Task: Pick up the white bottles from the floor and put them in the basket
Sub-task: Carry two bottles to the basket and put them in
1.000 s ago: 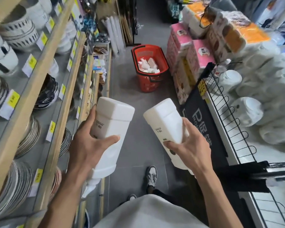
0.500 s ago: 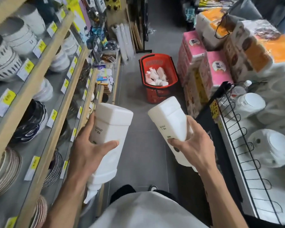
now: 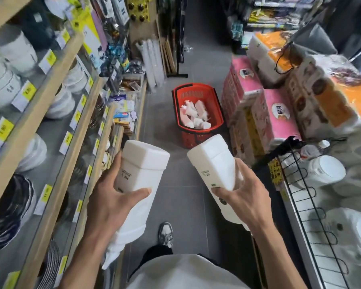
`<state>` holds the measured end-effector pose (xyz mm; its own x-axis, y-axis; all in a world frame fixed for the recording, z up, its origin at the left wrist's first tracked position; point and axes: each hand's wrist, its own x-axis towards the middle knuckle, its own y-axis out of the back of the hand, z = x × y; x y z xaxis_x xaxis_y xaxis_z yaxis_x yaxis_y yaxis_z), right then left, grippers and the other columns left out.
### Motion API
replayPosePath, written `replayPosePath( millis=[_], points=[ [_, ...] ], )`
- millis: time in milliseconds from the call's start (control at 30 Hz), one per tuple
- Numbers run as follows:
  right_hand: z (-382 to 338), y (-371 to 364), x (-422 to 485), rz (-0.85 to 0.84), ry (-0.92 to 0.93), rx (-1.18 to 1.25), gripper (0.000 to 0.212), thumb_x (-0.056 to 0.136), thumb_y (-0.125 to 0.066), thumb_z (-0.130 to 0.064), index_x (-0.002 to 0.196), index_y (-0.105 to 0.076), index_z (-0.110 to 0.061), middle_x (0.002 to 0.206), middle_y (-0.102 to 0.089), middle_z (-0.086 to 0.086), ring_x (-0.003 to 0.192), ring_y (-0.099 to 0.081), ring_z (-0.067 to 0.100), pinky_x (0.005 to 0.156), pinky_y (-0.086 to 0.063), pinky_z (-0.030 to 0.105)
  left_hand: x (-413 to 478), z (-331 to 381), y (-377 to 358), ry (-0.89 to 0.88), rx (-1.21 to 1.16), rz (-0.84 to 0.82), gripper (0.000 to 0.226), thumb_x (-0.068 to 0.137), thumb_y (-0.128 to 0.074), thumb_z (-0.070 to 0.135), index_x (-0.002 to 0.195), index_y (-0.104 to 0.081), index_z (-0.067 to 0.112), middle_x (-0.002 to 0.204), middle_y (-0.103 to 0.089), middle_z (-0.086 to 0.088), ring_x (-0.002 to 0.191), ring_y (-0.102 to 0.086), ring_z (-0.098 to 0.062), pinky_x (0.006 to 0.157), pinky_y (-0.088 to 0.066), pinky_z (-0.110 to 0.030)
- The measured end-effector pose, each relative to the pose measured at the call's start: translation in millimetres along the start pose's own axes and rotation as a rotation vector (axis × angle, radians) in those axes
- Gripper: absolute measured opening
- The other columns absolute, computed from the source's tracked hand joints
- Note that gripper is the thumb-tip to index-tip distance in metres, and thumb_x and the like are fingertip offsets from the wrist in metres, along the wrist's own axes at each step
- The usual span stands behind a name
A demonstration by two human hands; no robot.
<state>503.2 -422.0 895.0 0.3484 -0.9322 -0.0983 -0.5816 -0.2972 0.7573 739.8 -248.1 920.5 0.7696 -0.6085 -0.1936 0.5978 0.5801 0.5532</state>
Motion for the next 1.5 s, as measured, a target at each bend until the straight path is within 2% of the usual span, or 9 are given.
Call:
replayPosePath(
  millis=[133, 333, 500, 733, 833, 1067, 1167, 1333, 1500],
  points=[
    [-19.4, -7.4, 34.1, 0.013, -0.03, 0.001, 0.086, 0.059, -0.08, -0.048, 0.135, -0.04, -0.053, 0.111, -0.061, -0.019, 0.104, -0.061, 0.016, 0.083, -0.055, 0.046, 51.8, 3.6, 5.2, -0.005, -0.002, -0.032, 0.11, 0.042, -0.075, 0.063, 0.136, -0.02, 0.078, 0.124, -0.064, 0.008, 0.103, -0.064, -0.017, 0.089, -0.055, -0.046],
    [-34.2, -19.7, 84.1, -0.003, -0.045, 0.0, 0.086, 0.054, -0.073, -0.056, 0.133, -0.039, -0.055, 0.111, -0.064, -0.016, 0.098, -0.066, 0.016, 0.08, -0.057, 0.046, 115.4, 11.8, 4.7, -0.028, -0.015, -0.055, 0.103, 0.047, -0.08, 0.053, 0.129, -0.024, 0.08, 0.124, -0.065, 0.012, 0.105, -0.064, -0.013, 0.09, -0.054, -0.043],
    [-38.6, -28.5, 134.6, -0.016, -0.087, 0.001, 0.083, 0.056, -0.076, -0.053, 0.131, -0.041, -0.056, 0.11, -0.063, -0.02, 0.098, -0.065, 0.016, 0.079, -0.056, 0.045, 169.2, 25.9, -7.2, 0.003, -0.002, -0.058, 0.111, 0.048, -0.082, 0.05, 0.142, -0.025, 0.069, 0.126, -0.064, 0.011, 0.105, -0.063, -0.013, 0.088, -0.054, -0.042],
    [-28.2, -39.3, 237.2, -0.06, -0.105, 0.013, 0.084, 0.057, -0.075, -0.055, 0.133, -0.039, -0.054, 0.105, -0.064, -0.015, 0.096, -0.065, 0.016, 0.077, -0.056, 0.043, 256.8, 63.0, -47.5, 0.061, 0.017, -0.066, 0.104, 0.04, -0.078, 0.061, 0.125, -0.023, 0.083, 0.12, -0.066, 0.012, 0.102, -0.065, -0.014, 0.09, -0.055, -0.047],
    [-26.8, -39.0, 285.2, -0.068, -0.09, 0.031, 0.088, 0.054, -0.07, -0.059, 0.135, -0.036, -0.055, 0.109, -0.063, -0.016, 0.099, -0.064, 0.016, 0.077, -0.057, 0.044, 295.0, 86.3, -63.4, 0.055, 0.019, -0.073, 0.106, 0.041, -0.08, 0.059, 0.127, -0.023, 0.083, 0.121, -0.067, 0.012, 0.103, -0.066, -0.015, 0.09, -0.056, -0.049],
    [-28.0, -29.7, 390.3, -0.095, -0.053, 0.016, 0.086, 0.062, -0.08, -0.049, 0.136, -0.036, -0.052, 0.116, -0.06, -0.019, 0.105, -0.061, 0.015, 0.08, -0.055, 0.044, 371.7, 140.1, -97.4, 0.024, 0.054, -0.063, 0.106, 0.042, -0.077, 0.061, 0.128, -0.02, 0.083, 0.126, -0.065, 0.011, 0.106, -0.065, -0.017, 0.093, -0.054, -0.049],
    [-25.2, -28.4, 432.5, -0.076, -0.078, 0.033, 0.083, 0.059, -0.076, -0.052, 0.133, -0.038, -0.052, 0.114, -0.062, -0.017, 0.1, -0.064, 0.017, 0.077, -0.057, 0.046, 406.9, 156.1, -112.3, 0.045, 0.071, -0.058, 0.103, 0.041, -0.078, 0.061, 0.123, -0.02, 0.086, 0.127, -0.064, 0.011, 0.106, -0.065, -0.018, 0.092, -0.054, -0.051],
    [-29.2, -30.2, 491.3, -0.071, -0.099, 0.022, 0.085, 0.063, -0.082, -0.047, 0.136, -0.039, -0.05, 0.117, -0.059, -0.017, 0.103, -0.06, 0.015, 0.08, -0.056, 0.044, 465.7, 167.9, -133.4, 0.078, 0.034, -0.119, 0.105, 0.042, -0.083, 0.054, 0.124, -0.024, 0.084, 0.12, -0.066, 0.019, 0.105, -0.066, -0.013, 0.093, -0.055, -0.049],
    [-38.5, -42.8, 556.2, -0.034, -0.155, 0.038, 0.086, 0.064, -0.084, -0.045, 0.137, -0.039, -0.05, 0.11, -0.055, -0.018, 0.102, -0.058, 0.013, 0.078, -0.055, 0.041, 550.0, 181.3, -154.5, 0.072, 0.062, -0.205, 0.106, 0.044, -0.082, 0.06, 0.128, -0.022, 0.083, 0.125, -0.066, 0.014, 0.109, -0.065, -0.016, 0.094, -0.053, -0.053]
  ],
)
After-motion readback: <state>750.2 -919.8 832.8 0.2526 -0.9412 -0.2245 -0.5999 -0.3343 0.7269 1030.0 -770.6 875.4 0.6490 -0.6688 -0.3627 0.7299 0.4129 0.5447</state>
